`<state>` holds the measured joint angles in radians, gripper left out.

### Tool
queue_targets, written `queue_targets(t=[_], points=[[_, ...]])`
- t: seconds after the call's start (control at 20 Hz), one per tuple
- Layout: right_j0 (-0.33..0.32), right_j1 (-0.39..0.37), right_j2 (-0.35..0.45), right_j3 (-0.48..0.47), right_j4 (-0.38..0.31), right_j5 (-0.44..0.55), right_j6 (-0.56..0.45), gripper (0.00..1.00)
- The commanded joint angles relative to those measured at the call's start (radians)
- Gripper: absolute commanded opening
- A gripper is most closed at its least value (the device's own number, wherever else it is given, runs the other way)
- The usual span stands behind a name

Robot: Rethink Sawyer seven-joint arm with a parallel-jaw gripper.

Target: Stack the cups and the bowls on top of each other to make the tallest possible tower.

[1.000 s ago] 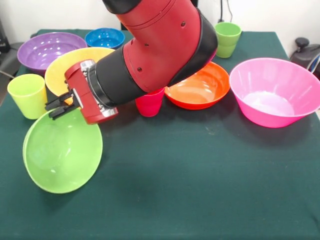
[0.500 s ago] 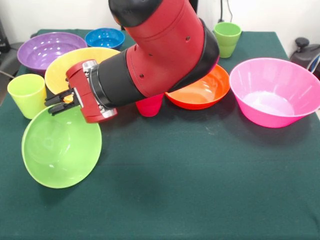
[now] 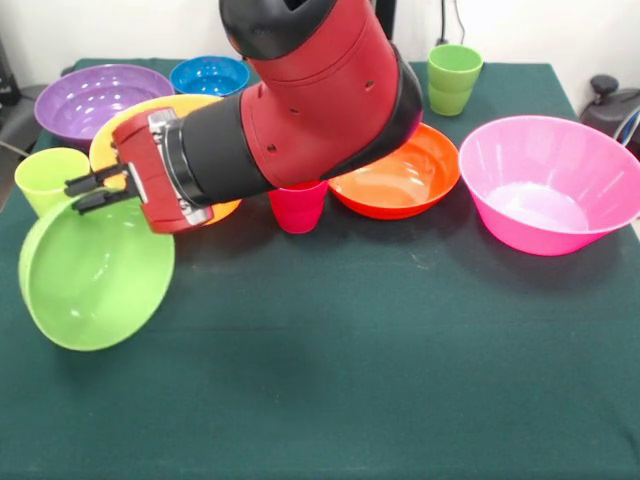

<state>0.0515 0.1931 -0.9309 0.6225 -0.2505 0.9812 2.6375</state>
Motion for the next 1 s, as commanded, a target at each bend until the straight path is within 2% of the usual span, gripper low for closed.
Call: queue_targets(t=[0.05,0.55,0.75,1.0], points=[[0.008,0.001,0.073,0.067,-0.116,-0.068,-0.257,0.0],[0.007,-0.012,0.089,0.025,-0.144,-0.065,-0.205,0.0],[-0.032,0.044,0.08,-0.044,-0.162,-0.091,-0.159,0.0],[-0.087,0.125,0.039,-0.186,-0.183,-0.057,-0.108,0.0]])
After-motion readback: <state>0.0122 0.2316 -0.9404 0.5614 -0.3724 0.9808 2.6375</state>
